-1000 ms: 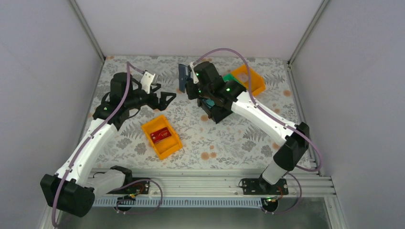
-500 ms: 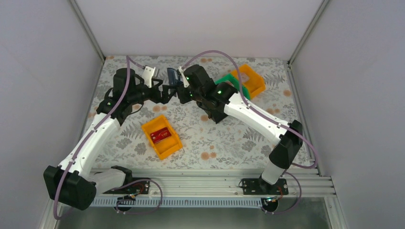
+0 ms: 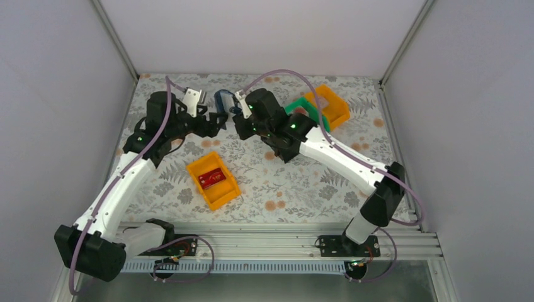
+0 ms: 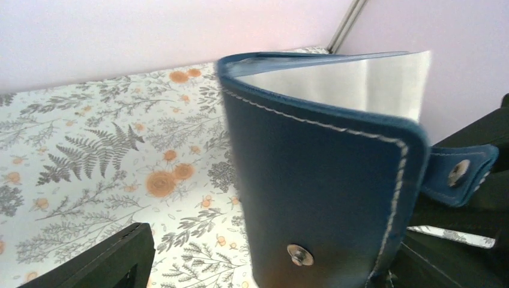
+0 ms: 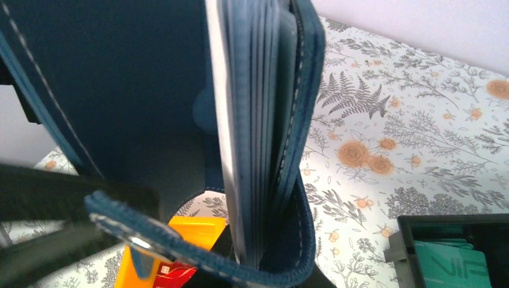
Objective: Take the credit cards out of the card holder
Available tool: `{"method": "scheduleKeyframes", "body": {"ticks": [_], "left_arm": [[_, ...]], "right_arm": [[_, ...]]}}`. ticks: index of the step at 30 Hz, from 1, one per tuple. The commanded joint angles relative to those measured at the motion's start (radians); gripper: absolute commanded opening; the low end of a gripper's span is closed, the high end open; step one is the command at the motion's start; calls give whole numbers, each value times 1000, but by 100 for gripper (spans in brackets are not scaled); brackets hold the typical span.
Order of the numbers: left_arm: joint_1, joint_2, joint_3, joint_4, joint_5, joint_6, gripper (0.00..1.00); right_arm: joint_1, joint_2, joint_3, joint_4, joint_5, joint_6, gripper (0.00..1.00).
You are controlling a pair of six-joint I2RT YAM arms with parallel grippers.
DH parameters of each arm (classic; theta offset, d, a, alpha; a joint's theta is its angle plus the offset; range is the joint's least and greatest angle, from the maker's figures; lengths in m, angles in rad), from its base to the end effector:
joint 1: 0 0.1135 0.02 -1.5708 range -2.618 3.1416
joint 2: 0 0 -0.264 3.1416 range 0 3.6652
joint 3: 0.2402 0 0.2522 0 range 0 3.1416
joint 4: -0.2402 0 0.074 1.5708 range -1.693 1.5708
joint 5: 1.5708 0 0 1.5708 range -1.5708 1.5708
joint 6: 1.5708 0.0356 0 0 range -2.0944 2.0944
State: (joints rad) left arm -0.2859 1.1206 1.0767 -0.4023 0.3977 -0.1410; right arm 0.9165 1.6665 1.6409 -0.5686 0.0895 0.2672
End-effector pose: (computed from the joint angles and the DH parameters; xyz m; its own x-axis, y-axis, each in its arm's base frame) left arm 0.2349 -0.0834 0.3543 -0.4936 0.0100 -0.8697 0.5311 0.7953 -0.2922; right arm 0.2352 0.3014 0.3687 -0.5254 -0.2529 -0.8124 -0.6288 0.7586 0.1705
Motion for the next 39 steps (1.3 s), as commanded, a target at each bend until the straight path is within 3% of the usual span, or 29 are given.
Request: {"method": "scheduleKeyframes", "body": {"ticks": [1,16,19,22,24,26,34,36,39], "left_arm": [[51,-23,22,-50,-130,53,84],[84,-78,-3,-28,327,117,48],[84,-88,-30,4,465,118,30],[85,-100,-53,17,544,102,3],[85,-110,-60,13,550,100,2],[85,-121,-63,9,548,112,2],[85,-154,-108,48,541,103,2],[85,-153,-116,59,470,66,2],[85,-150,-109,30,284,20,2]], "right_arm": [[12,-147,-48,66,-88,-65,4],[-45,-292,-192,145,-434,-242,4],[-52,-324,-226,173,-514,-272,5],[-63,-349,-257,187,-557,-298,25],[-83,-373,-289,202,-560,-309,44],[-112,-407,-319,221,-578,-316,55],[-166,-384,-321,249,-547,-268,66],[-166,-353,-299,241,-602,-258,75],[-164,-348,-300,262,-638,-236,96]]}}
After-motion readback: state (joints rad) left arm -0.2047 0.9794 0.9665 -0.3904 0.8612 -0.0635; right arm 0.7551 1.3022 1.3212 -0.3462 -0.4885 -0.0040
